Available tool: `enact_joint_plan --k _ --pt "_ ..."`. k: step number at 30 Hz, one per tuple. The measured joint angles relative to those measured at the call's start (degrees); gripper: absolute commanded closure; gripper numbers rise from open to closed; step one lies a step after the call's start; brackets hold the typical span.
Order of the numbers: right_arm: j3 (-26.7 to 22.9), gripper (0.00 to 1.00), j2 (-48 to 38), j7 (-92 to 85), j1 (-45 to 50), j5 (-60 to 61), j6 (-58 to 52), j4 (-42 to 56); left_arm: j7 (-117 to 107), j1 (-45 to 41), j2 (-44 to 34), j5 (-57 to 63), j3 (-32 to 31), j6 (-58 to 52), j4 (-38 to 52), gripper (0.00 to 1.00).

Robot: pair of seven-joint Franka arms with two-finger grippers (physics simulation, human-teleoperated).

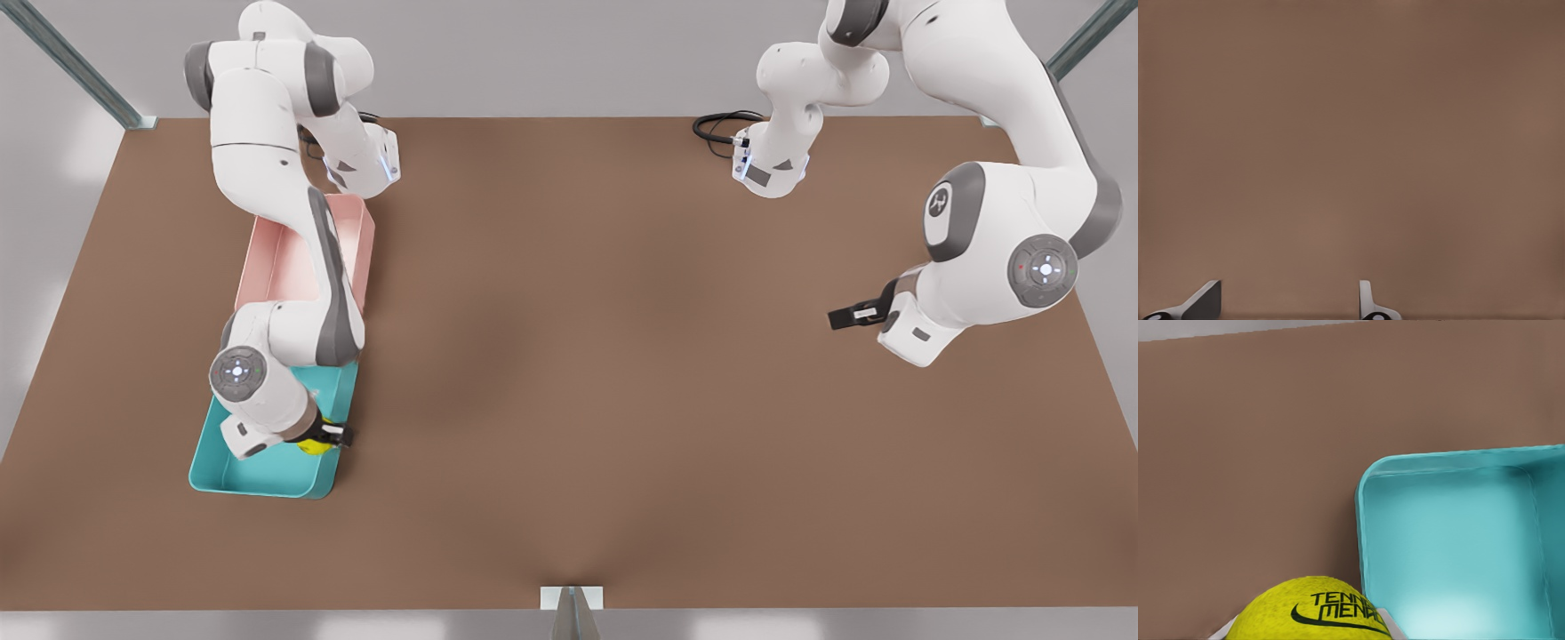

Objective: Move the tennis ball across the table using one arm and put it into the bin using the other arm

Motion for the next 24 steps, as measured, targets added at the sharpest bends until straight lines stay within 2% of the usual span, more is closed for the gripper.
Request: enact_joint_plan --k 3,4,5,11,17,19,21,24 --pt "-1.95 0.43 2.08 -5.56 -3.79 -1.12 -2.1 0.08 0.04 0.05 0.15 -0.04 0.0 -0.02 -0.03 0.0" --pt "-2.1 0.27 2.87 -7.21 -4.78 -1.33 -2.53 0.09 0.06 0.04 0.25 -0.03 0.0 -0.02 -0.04 0.0" --pt "-2.13 0.0 3.58 -8.72 -5.52 -1.43 -2.89 0.09 0.07 0.04 0.3 -0.02 0.01 -0.02 -0.05 0.0" --pt "-1.67 0.0 3.12 -15.94 -6.09 2.11 -5.98 1.54 0.13 0.05 0.35 0.0 0.01 -0.03 -0.04 0.0" --pt "-1.43 0.0 -2.99 -16.39 0.35 2.52 -22.63 16.83 0.18 0.43 0.28 0.0 0.01 -0.4 0.03 0.0" --pt "2.96 0.0 -10.37 -14.97 -2.04 1.22 -28.45 14.65 0.19 0.8 0.22 -0.06 0.01 -0.52 0.09 0.0" --pt "9.63 0.0 -18.67 -13.6 -7.3 -1.15 -31.67 7.21 0.21 0.84 0.16 -0.14 0.0 -0.59 0.21 0.0" --pt "14.34 0.0 -23.02 -11.84 -11.56 -3.41 -34.26 2.91 0.23 0.76 0.16 -0.19 0.0 -0.83 0.25 0.0"
